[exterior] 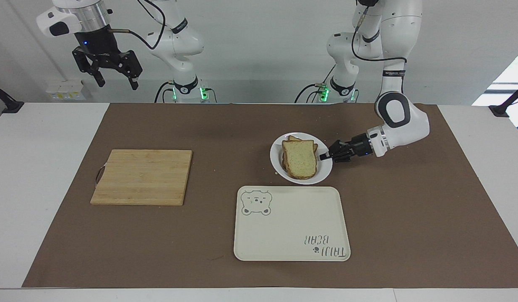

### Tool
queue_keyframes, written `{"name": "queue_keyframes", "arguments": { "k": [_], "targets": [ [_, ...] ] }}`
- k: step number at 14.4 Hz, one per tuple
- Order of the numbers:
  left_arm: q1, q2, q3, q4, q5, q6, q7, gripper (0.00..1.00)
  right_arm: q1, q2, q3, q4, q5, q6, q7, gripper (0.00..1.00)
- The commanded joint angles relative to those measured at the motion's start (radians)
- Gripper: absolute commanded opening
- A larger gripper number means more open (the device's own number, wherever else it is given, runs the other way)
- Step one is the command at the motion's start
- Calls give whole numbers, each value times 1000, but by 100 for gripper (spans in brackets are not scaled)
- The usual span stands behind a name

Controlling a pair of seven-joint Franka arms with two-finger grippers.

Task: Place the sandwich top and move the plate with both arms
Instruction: 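Slide the plate with the left gripper onto the bear tray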

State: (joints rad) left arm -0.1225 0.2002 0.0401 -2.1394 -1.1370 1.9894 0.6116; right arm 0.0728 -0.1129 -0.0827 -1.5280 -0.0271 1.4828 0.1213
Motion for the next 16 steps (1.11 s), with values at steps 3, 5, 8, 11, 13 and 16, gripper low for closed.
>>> {"name": "queue_keyframes", "arguments": {
  "k": [3,5,8,11,13,16],
  "targets": [
    [0,178,-14,269,92,6,-150,0,-7,-5,0,8,9,-21,-28,100],
    [-2,244,-14,353,92,6,-162,0,-7,-5,0,6,9,-21,-28,100],
    [-15,340,-20,469,94,20,-191,0,-7,-5,0,6,9,-21,-28,100],
    [-26,415,-63,541,88,124,-205,0,-7,-5,0,6,9,-21,-28,100],
    [-31,438,-63,591,94,120,-256,0,-7,-5,0,8,7,-21,-28,100],
    [-52,440,-63,590,98,144,-262,0,-7,-5,0,8,9,-21,-28,100]
  ]
}}
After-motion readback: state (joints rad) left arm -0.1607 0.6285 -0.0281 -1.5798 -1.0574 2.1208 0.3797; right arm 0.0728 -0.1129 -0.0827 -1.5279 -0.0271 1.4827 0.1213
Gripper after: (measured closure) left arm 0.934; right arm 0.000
